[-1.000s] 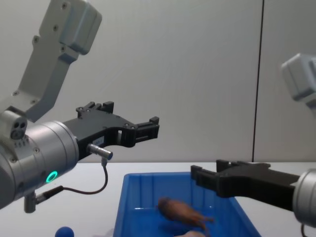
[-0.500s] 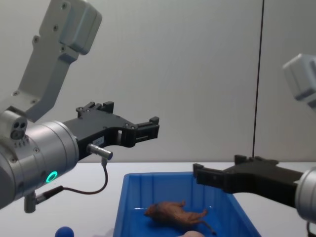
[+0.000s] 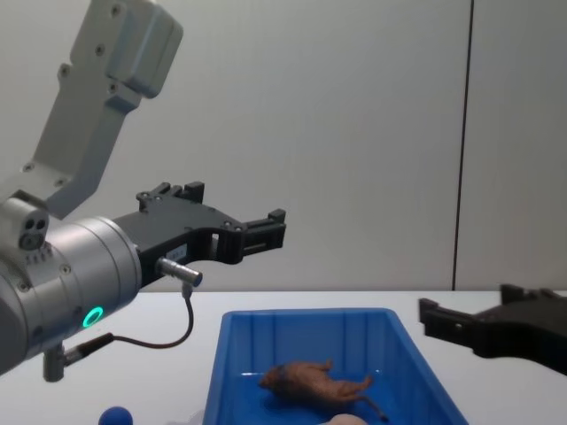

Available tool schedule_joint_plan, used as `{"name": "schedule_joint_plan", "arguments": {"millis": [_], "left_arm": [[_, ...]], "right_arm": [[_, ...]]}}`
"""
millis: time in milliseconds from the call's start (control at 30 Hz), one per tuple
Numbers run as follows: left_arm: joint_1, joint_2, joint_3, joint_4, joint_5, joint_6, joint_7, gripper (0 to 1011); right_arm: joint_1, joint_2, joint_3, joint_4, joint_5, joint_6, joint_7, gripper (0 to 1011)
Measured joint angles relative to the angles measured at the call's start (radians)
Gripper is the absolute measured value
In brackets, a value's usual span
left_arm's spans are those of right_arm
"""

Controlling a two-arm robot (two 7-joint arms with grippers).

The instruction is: Pick up the two dolls from the table and place them into the box.

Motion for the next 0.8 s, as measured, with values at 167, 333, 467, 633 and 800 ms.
{"name": "schedule_joint_plan", "arguments": {"millis": [167,333,467,633,800], "left_arm": [[0.0,0.0,0.0,0.0,0.0,0.0,0.0,1001],[0.0,0.0,-0.001,0.0,0.0,0.001,0.0,1001],[0.004,0.003,-0.002,-0.005,-0.005,0.01,0.001,1001],[0.015,0.013,-0.009,-0.02,-0.024,0.041,0.014,1001],[0.033,0.026,-0.017,-0.04,-0.05,0.078,0.033,1001]], "right_arm": [[-0.025,0.014,0.007,-0.02,0.007,-0.007,-0.029,1001],[-0.045,0.025,0.013,-0.035,0.013,-0.012,-0.052,1001],[-0.054,0.03,0.015,-0.042,0.015,-0.014,-0.063,1001],[-0.063,0.035,0.017,-0.049,0.018,-0.016,-0.074,1001],[-0.068,0.038,0.019,-0.053,0.019,-0.018,-0.079,1001]]}}
